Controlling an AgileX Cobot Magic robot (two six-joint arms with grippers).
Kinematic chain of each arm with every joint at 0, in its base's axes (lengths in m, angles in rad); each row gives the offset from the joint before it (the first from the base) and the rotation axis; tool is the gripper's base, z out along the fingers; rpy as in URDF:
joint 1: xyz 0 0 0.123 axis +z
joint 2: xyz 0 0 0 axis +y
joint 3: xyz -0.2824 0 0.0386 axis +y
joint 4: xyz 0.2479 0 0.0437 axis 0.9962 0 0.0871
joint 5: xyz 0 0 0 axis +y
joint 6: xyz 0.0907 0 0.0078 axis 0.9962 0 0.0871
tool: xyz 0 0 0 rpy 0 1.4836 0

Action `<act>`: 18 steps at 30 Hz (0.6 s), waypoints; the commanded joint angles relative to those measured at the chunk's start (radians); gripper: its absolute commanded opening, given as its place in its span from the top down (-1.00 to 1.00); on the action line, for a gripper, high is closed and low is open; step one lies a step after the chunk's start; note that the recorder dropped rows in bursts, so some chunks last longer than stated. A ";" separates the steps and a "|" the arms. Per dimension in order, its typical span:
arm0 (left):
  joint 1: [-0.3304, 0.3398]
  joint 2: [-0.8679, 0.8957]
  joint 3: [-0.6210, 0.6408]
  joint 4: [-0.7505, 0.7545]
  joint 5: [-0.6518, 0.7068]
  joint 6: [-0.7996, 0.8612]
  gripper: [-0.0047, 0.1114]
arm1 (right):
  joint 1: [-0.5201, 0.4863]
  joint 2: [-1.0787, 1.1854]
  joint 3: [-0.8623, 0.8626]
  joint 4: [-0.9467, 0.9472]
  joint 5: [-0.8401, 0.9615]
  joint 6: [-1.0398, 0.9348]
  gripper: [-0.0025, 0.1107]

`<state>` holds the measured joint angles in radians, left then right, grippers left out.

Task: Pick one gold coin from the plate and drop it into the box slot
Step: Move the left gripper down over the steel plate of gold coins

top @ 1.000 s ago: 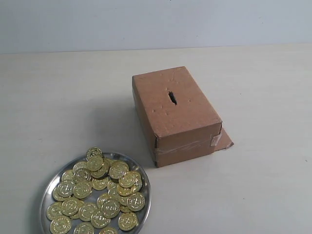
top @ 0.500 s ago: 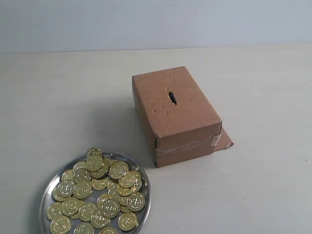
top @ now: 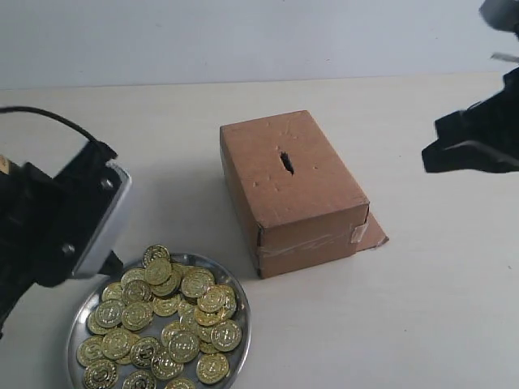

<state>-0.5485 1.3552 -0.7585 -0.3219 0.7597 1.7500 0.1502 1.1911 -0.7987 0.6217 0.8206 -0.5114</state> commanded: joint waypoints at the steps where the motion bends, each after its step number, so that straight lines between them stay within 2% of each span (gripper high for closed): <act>1: -0.051 0.101 -0.026 0.071 -0.061 0.081 0.92 | 0.078 0.031 0.004 0.009 -0.005 -0.046 0.96; 3: -0.064 0.126 -0.030 0.077 -0.095 0.100 0.92 | 0.101 0.032 0.004 0.009 -0.007 -0.058 0.96; 7: -0.069 0.175 -0.032 0.086 -0.120 0.254 0.92 | 0.107 0.030 0.004 0.032 -0.007 -0.070 0.96; 13: -0.069 0.237 -0.045 0.263 -0.100 0.262 0.92 | 0.107 0.030 0.004 0.032 -0.003 -0.070 0.96; 18: -0.069 0.290 -0.070 0.269 -0.071 0.262 0.92 | 0.107 0.030 0.004 0.034 -0.004 -0.070 0.96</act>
<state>-0.6103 1.6159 -0.8131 -0.0643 0.6704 2.0083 0.2530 1.2225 -0.7965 0.6501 0.8192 -0.5687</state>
